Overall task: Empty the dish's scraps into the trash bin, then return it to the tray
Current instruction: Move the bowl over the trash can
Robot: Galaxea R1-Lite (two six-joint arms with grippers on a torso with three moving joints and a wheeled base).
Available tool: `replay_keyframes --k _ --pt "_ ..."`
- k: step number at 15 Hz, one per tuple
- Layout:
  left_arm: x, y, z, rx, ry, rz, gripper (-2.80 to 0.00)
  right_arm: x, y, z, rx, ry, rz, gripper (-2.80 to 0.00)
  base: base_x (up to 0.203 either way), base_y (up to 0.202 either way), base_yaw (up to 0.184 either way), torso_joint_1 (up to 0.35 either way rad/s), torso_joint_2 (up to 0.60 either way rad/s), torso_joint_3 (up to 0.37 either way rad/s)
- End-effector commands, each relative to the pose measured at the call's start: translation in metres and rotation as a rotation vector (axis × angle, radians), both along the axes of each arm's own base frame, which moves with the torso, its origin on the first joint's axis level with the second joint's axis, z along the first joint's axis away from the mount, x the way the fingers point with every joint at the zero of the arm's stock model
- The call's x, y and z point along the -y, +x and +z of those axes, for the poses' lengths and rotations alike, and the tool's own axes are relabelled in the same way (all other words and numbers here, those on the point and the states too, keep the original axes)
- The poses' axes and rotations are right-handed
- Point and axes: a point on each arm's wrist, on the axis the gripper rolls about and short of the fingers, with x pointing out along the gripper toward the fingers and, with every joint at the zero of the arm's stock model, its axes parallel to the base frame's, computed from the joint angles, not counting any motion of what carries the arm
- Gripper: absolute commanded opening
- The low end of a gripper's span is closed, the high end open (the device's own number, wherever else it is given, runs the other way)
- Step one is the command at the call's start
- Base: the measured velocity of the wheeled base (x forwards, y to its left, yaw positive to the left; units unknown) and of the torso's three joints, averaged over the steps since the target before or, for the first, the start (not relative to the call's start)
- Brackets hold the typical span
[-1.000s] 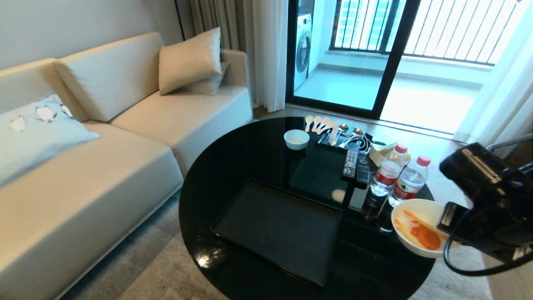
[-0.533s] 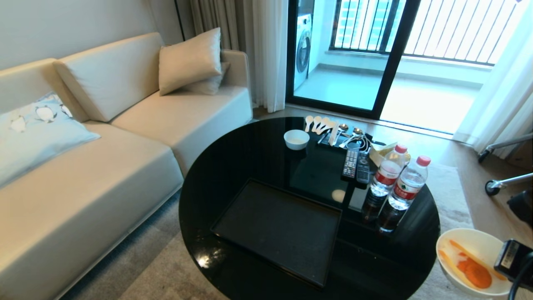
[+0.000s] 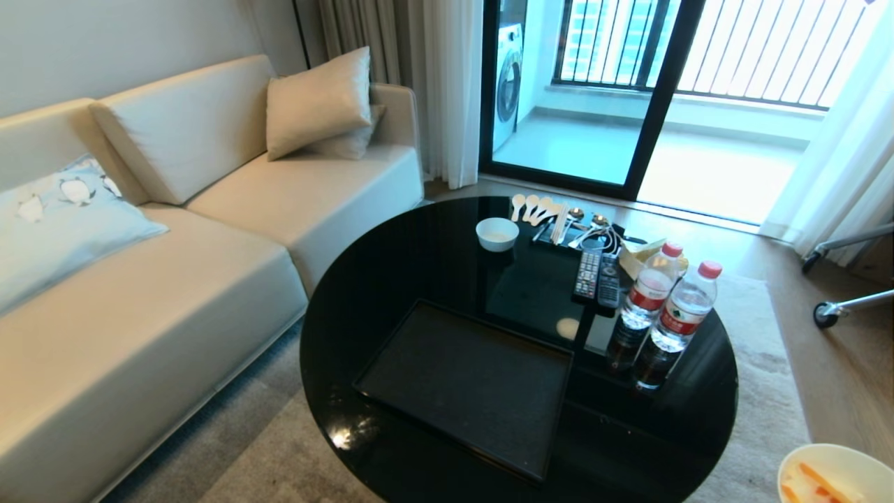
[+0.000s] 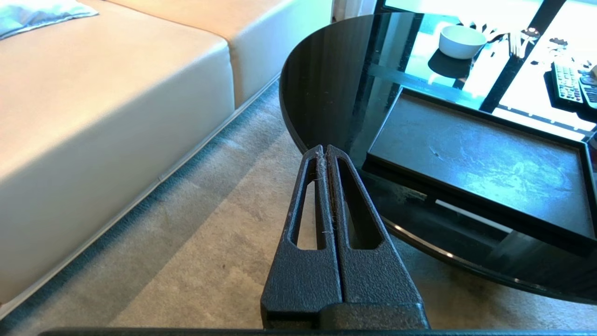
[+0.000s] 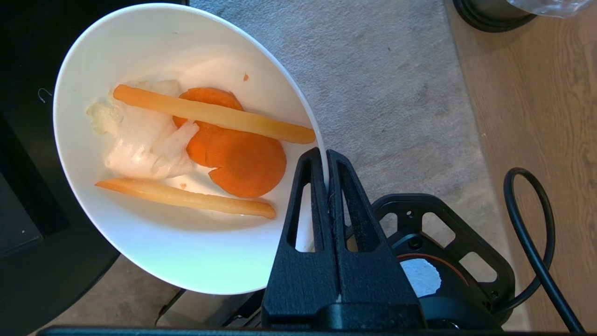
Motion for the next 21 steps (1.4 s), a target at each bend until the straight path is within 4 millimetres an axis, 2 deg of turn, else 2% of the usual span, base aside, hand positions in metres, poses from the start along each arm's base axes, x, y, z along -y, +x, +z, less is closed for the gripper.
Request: replay_keyframes --k 1,7,11,18,21 --pt "0.000 0.000 0.000 0.001 -0.001 0.000 -2.80 0.004 -0.018 -0.005 0.047 0.015 -0.004 -2.80 0.000 0.000 0.000 0.000 0.00 0.000" --pt "0.000 0.000 0.000 0.001 -0.001 0.000 -2.80 0.006 -0.034 -0.008 0.057 0.042 0.022 -2.80 0.000 0.000 0.000 0.000 0.00 0.000" --pt "0.000 0.000 0.000 0.001 -0.001 0.000 -2.80 0.005 -0.030 -0.003 0.092 0.076 0.032 -2.80 0.000 0.000 0.000 0.000 0.00 0.000" --pt "0.000 0.000 0.000 0.001 -0.001 0.000 -2.80 -0.001 -0.022 0.017 0.133 0.247 0.132 -2.80 0.000 0.000 0.000 0.000 0.00 0.000" --pt "0.000 0.000 0.000 0.001 -0.001 0.000 -2.80 -0.003 -0.017 0.020 0.104 0.198 0.256 -2.80 0.000 0.000 0.000 0.000 0.00 0.000"
